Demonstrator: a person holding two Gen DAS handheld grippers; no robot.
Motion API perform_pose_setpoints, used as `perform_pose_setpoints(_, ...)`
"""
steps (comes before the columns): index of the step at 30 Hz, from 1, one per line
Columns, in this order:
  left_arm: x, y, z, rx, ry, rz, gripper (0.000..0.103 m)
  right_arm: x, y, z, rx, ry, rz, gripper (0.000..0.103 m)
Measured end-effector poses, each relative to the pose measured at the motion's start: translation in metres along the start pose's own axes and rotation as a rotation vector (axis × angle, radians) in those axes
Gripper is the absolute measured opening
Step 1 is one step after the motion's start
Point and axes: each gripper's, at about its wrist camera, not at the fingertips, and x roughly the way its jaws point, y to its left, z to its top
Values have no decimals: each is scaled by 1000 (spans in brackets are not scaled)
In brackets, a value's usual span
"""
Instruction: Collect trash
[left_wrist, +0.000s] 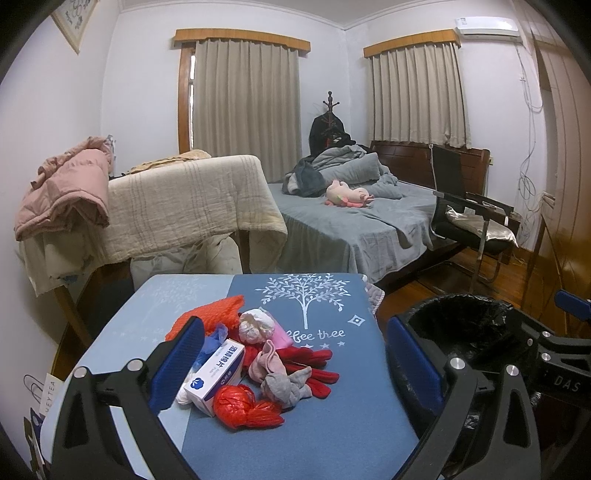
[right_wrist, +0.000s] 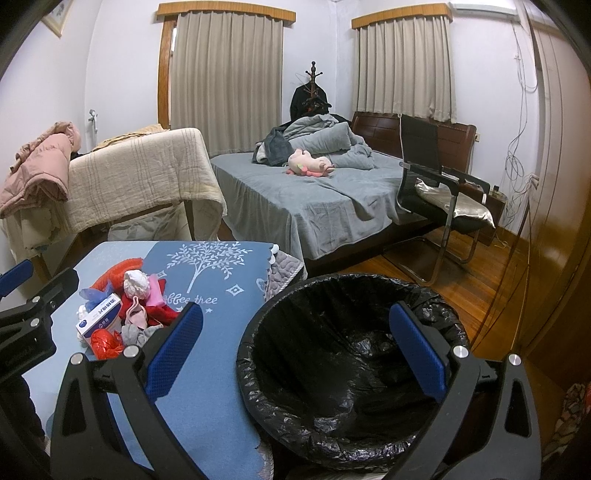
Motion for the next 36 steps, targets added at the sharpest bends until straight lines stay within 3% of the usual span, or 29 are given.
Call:
perform_pose_setpoints(17, 8, 21, -8, -11, 11, 24, 97, 24, 33, -10, 0, 24, 42, 98)
perform_pose_setpoints(30, 47, 118, -32, -53, 93, 197, 97, 71, 95, -18, -35, 84, 133, 98)
perform_pose_setpoints(36, 66, 137, -47, -53, 133, 214, 97, 100, 138, -30, -79, 101, 214, 84)
